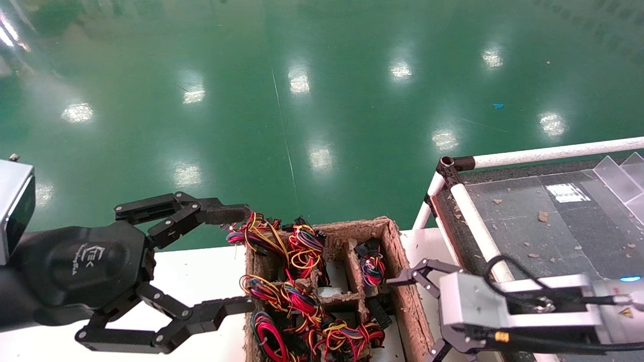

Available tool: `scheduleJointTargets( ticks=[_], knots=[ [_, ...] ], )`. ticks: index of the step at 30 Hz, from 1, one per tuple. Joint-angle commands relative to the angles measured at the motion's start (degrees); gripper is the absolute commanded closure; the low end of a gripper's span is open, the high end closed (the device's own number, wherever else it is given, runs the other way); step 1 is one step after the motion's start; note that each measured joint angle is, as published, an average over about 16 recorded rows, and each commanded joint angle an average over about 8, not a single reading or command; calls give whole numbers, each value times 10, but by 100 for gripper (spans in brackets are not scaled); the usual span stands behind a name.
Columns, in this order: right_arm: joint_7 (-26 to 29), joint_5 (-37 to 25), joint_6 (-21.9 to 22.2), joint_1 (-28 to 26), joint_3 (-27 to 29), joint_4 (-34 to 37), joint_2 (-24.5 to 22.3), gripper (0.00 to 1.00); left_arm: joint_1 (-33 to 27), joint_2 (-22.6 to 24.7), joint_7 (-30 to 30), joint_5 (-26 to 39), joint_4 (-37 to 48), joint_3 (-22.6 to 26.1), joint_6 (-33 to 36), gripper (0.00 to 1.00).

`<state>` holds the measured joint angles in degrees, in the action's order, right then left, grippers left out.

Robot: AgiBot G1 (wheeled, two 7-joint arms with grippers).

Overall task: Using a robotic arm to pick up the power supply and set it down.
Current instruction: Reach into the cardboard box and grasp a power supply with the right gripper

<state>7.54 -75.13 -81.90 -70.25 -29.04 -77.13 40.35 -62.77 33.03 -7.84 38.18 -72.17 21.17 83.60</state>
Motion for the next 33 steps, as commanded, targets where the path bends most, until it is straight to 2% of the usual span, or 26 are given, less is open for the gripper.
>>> scheduleJointTargets(
  ticks=[1, 2, 4, 10, 12, 21, 33],
  knots=[
    [-12, -11, 1, -2, -5, -1, 7, 0, 0, 0, 0, 0, 0, 0, 0, 0],
    [-19, -17, 5, -2, -7, -2, 11, 0, 0, 0, 0, 0, 0, 0, 0, 0],
    [-32, -29, 10, -3, -11, -3, 19, 13, 0, 0, 0, 0, 0, 0, 0, 0],
    [-64, -49, 13, -6, -21, -5, 38, 87, 0, 0, 0, 0, 0, 0, 0, 0],
    [-72, -53, 10, -8, -24, -6, 43, 100, 0, 0, 0, 0, 0, 0, 0, 0],
    [-91, -76, 5, -8, -42, -7, 60, 100, 0, 0, 0, 0, 0, 0, 0, 0],
    [-107, -112, 28, -2, -55, -8, 78, 100, 0, 0, 0, 0, 0, 0, 0, 0]
  ],
)
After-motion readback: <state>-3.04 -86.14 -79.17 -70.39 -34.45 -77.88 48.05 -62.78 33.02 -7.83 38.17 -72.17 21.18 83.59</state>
